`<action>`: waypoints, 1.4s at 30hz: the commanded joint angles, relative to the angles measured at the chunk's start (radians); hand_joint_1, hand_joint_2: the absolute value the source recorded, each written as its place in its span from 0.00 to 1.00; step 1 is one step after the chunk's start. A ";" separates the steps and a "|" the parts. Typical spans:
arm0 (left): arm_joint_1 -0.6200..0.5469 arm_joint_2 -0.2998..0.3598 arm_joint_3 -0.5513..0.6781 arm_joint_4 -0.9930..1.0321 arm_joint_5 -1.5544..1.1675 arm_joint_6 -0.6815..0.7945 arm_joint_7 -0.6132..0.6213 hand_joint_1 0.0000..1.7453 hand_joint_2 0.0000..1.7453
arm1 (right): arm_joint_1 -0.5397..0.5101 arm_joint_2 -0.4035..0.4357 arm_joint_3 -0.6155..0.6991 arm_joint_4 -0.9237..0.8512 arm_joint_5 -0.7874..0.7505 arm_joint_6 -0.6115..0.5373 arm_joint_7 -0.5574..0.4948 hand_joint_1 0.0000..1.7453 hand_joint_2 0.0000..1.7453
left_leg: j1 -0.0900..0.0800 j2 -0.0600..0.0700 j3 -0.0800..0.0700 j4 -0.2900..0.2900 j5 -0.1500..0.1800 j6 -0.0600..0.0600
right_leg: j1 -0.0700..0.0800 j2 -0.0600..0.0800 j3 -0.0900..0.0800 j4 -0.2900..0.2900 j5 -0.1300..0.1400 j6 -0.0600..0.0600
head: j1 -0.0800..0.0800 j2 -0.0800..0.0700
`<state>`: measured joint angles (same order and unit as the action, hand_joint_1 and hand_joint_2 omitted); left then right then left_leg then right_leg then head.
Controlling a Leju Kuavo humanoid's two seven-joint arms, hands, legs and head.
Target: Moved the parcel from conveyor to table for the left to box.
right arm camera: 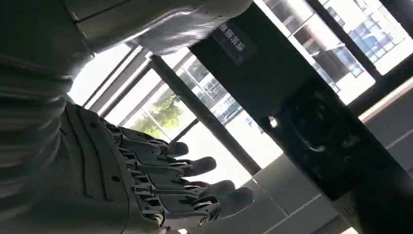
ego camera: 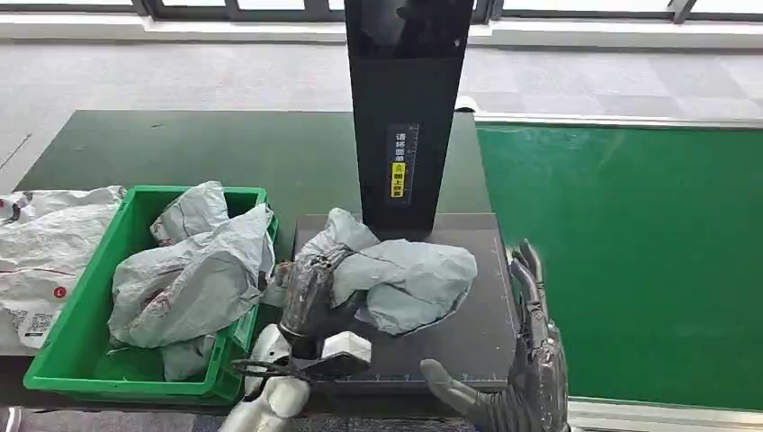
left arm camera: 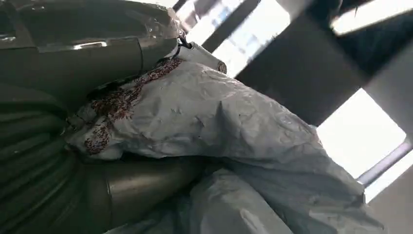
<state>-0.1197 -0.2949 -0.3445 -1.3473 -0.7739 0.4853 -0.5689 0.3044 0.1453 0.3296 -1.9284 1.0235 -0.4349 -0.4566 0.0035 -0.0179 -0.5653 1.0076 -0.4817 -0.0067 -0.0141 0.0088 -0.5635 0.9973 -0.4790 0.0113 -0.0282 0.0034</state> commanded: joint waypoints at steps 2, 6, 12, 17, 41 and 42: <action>0.136 0.113 0.087 -0.520 0.111 0.081 -0.106 1.00 1.00 | 0.024 -0.010 -0.008 -0.008 -0.010 -0.026 0.006 0.00 1.00 | 0.001 0.006 0.001 0.000 -0.001 -0.001 | 0.001 0.004 0.000 -0.001 0.000 -0.002 | 0.000 0.000; 0.085 0.188 0.150 -0.624 0.348 0.120 -0.129 1.00 1.00 | 0.014 -0.023 0.000 0.010 -0.032 -0.036 -0.003 0.00 1.00 | 0.001 0.005 0.000 0.000 0.000 -0.001 | 0.001 0.003 -0.001 0.000 0.001 -0.002 | 0.000 0.000; -0.026 0.143 0.454 -0.512 0.510 -0.060 -0.122 1.00 1.00 | 0.006 -0.019 -0.005 0.025 -0.051 -0.026 -0.019 0.00 1.00 | 0.001 0.004 0.002 -0.002 0.002 -0.001 | 0.001 0.001 0.000 -0.001 0.001 -0.002 | 0.000 0.000; -0.121 0.149 0.605 -0.289 0.376 -0.032 -0.024 1.00 1.00 | 0.000 -0.011 -0.009 0.032 -0.060 -0.016 -0.032 0.00 1.00 | 0.001 0.003 0.003 -0.003 0.003 -0.002 | 0.001 0.001 0.002 -0.001 0.002 -0.002 | 0.000 0.000; -0.366 0.235 0.574 0.582 -0.437 0.017 0.474 1.00 1.00 | -0.006 -0.011 -0.017 0.028 -0.048 0.027 -0.035 0.00 1.00 | 0.000 0.000 0.004 -0.002 0.003 -0.002 | 0.000 -0.002 0.002 0.000 0.001 -0.003 | 0.000 0.000; -0.363 0.232 0.574 0.582 -0.436 0.019 0.472 1.00 1.00 | -0.006 -0.012 -0.017 0.029 -0.048 0.027 -0.035 0.00 1.00 | 0.000 0.001 0.005 -0.003 0.004 -0.002 | 0.001 -0.002 0.003 -0.001 0.003 -0.003 | 0.000 0.000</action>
<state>-0.3850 -0.0927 0.2190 -1.1393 -1.1614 0.4997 -0.1201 0.3256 0.1446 0.3296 -1.9421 0.9804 -0.4162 -0.4875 0.0038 -0.0174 -0.5636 1.0076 -0.4802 -0.0086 -0.0138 0.0088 -0.5635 0.9991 -0.4784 0.0092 -0.0286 0.0034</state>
